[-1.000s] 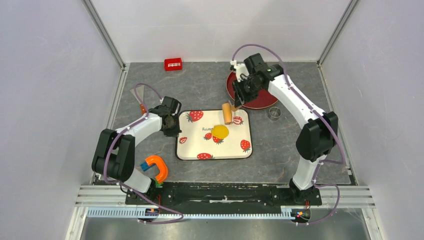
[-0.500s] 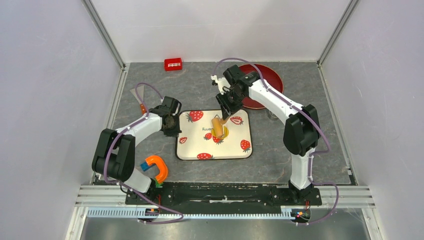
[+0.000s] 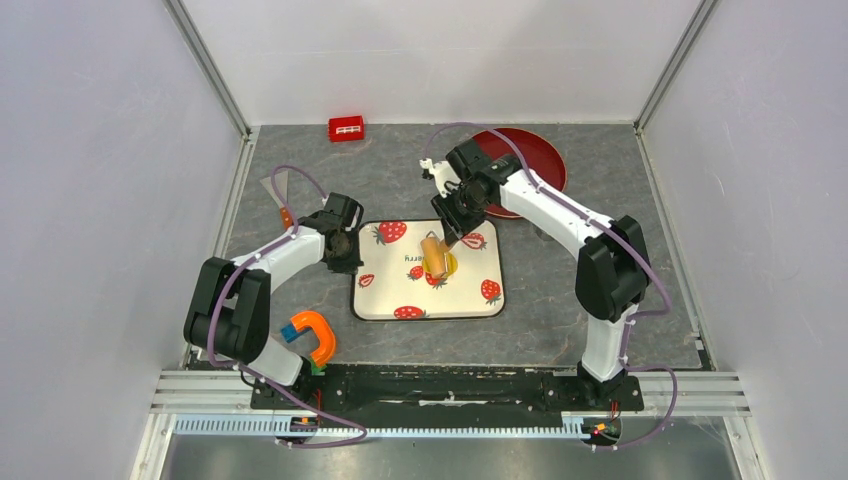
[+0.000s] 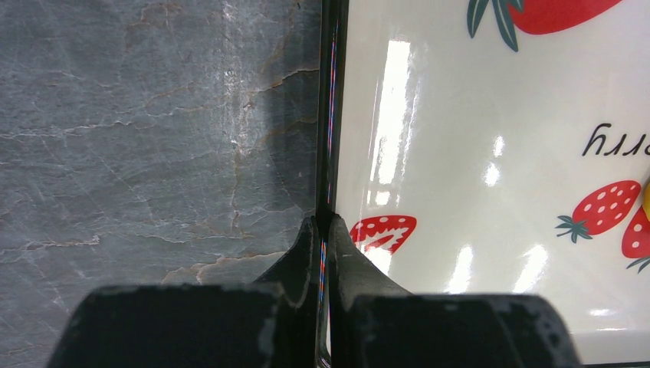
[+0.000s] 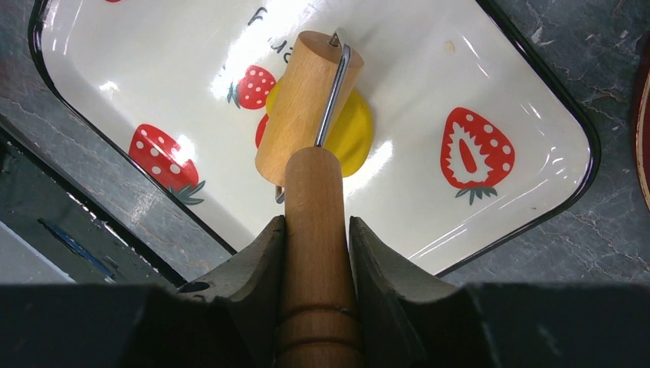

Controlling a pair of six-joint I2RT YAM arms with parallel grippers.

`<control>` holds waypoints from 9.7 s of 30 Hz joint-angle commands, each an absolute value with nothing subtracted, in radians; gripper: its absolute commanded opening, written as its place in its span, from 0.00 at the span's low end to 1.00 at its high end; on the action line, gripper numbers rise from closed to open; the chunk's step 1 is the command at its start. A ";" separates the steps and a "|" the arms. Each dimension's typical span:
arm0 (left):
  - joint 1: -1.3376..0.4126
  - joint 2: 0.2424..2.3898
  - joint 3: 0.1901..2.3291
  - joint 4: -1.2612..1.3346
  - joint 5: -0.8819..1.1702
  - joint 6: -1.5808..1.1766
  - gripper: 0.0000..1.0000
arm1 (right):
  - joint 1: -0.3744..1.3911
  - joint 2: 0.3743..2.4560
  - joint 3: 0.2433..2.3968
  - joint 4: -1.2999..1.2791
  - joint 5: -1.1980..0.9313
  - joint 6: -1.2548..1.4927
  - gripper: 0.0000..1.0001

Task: Roll out the dumpling wrappers from the dough

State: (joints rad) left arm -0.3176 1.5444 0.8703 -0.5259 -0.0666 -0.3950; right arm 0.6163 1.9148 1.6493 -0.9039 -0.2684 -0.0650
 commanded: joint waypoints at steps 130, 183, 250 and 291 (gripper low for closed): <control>-0.404 1.623 0.815 -0.568 -0.037 -0.429 0.02 | 0.431 1.910 1.778 -1.000 -0.443 -0.075 0.00; -0.343 1.616 0.844 -0.666 -0.204 -0.450 0.02 | 0.450 1.962 1.306 -1.085 0.305 -0.033 0.00; -0.262 1.651 0.879 -0.640 -0.020 -0.319 0.02 | 0.522 1.881 1.699 -0.882 -0.235 0.055 0.00; -0.326 1.607 0.839 -0.640 -0.049 -0.360 0.02 | 0.598 2.091 1.399 -0.783 -0.057 0.019 0.00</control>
